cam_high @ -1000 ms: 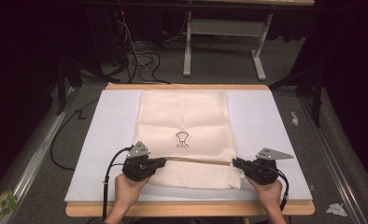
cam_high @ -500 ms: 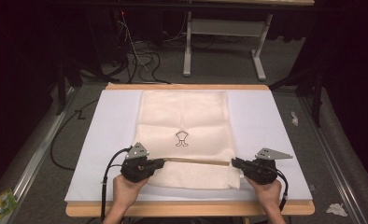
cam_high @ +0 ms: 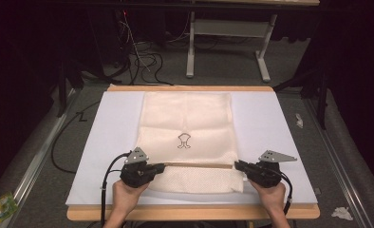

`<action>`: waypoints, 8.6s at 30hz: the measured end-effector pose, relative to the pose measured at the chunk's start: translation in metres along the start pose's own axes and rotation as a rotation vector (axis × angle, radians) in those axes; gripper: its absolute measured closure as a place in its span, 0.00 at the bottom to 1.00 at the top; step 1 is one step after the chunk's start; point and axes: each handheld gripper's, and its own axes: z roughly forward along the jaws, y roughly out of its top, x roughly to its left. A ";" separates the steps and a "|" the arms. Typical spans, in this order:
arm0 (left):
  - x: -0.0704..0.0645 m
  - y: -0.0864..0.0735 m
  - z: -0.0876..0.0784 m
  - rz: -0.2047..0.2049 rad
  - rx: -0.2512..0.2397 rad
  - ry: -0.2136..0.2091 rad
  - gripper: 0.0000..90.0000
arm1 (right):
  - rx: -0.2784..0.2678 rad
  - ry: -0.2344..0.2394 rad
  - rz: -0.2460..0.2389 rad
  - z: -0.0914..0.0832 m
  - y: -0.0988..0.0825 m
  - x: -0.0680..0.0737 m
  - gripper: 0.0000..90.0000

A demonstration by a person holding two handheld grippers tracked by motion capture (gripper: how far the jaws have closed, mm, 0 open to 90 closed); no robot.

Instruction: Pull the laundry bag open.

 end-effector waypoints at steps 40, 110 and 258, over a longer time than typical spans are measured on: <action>0.020 -0.020 -0.026 -0.070 -0.036 0.074 0.97 | -0.016 -0.024 0.013 -0.002 0.003 -0.007 0.96; 0.054 -0.026 -0.055 -0.126 -0.073 0.214 0.97 | -0.023 -0.060 0.062 -0.007 0.007 -0.025 0.96; 0.092 -0.027 -0.070 -0.215 -0.212 0.374 0.55 | -0.150 -0.320 0.179 -0.066 0.001 -0.082 0.55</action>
